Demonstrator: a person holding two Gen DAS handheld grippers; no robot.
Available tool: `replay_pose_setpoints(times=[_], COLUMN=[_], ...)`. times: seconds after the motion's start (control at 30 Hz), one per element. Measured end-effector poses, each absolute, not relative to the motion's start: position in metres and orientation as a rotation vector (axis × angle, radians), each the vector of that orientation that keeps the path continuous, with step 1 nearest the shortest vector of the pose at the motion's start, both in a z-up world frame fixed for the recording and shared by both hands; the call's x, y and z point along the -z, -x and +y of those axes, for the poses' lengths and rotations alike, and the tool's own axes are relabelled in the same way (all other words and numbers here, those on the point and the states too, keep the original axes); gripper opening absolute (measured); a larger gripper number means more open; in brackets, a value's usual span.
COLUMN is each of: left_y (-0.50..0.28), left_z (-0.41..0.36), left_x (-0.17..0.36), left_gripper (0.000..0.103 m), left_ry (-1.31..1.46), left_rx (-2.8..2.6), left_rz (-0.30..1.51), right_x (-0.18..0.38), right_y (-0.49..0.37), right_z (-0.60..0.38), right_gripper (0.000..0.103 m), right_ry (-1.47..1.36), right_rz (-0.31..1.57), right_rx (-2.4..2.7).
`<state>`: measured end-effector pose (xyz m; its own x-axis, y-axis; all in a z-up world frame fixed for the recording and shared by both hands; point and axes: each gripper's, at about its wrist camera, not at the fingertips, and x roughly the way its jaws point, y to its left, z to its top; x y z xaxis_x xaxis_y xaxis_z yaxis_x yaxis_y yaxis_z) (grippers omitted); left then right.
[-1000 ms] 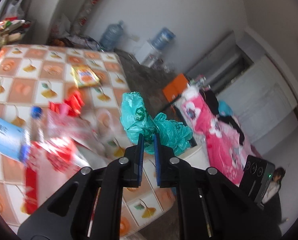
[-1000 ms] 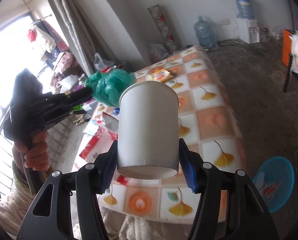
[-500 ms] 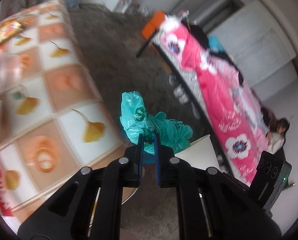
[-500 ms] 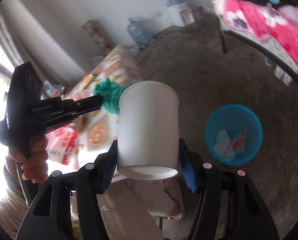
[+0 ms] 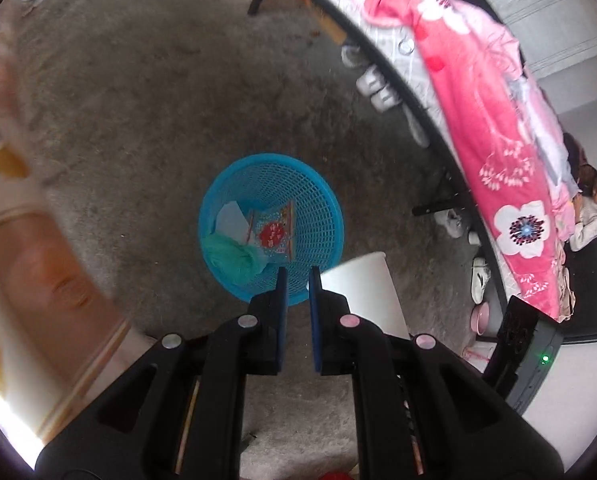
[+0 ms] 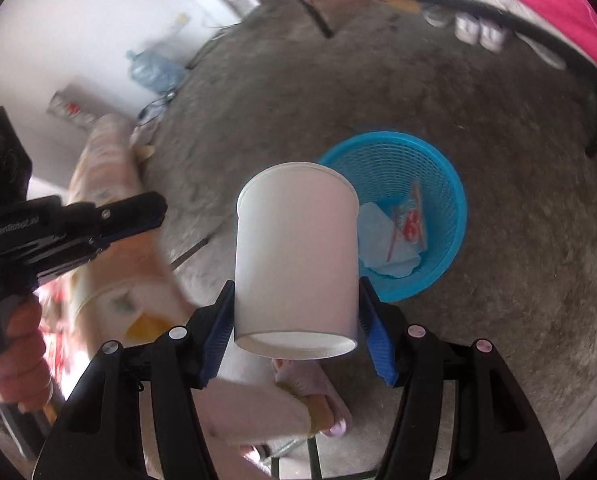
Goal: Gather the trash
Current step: 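Open the left tool over the basket while the right tool releases the paper cup, then return both tools to the table toward the red wrapper and clear cup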
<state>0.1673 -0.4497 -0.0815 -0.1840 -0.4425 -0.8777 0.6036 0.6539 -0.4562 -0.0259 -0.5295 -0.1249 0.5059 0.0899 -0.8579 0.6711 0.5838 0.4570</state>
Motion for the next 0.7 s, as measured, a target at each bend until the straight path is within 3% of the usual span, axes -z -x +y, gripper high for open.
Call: replay_pose_setpoints(times=[0.07, 0.17, 0.33, 0.5, 0.7], left_y=[-0.17, -0.176, -0.173, -0.171, -0.177], left_z=[-0.466, -0.487, -0.49, -0.473, -0.426], left_x=[0.095, 0.114, 0.118, 0.097, 0.048], left_gripper=[0.009, 0.024, 0.043, 0.058, 0.066], left_ry=[-0.158, -0.168, -0.152, -0.195, -0.131], left_rx=[0.93, 0.918, 0.926, 0.941, 0.936], left_rz=[1.501, 1.518, 1.51, 1.431, 1.354], right_x=[0.147, 0.183, 0.215, 0.209, 0.161], right_y=[0.018, 0.007, 0.003, 0.006, 0.009], right_z=[-0.547, -0.566, -0.571, -0.558, -0.547], right_gripper=[0.059, 0.06, 0.077, 0.08, 0.08], right_ry=[-0.927, -0.949, -0.937, -0.877, -0.803], right_rz=[1.001, 1.046, 1.121, 1.13, 1.078], right_rx=[0.443, 0.516, 0.579, 0.565, 0.524])
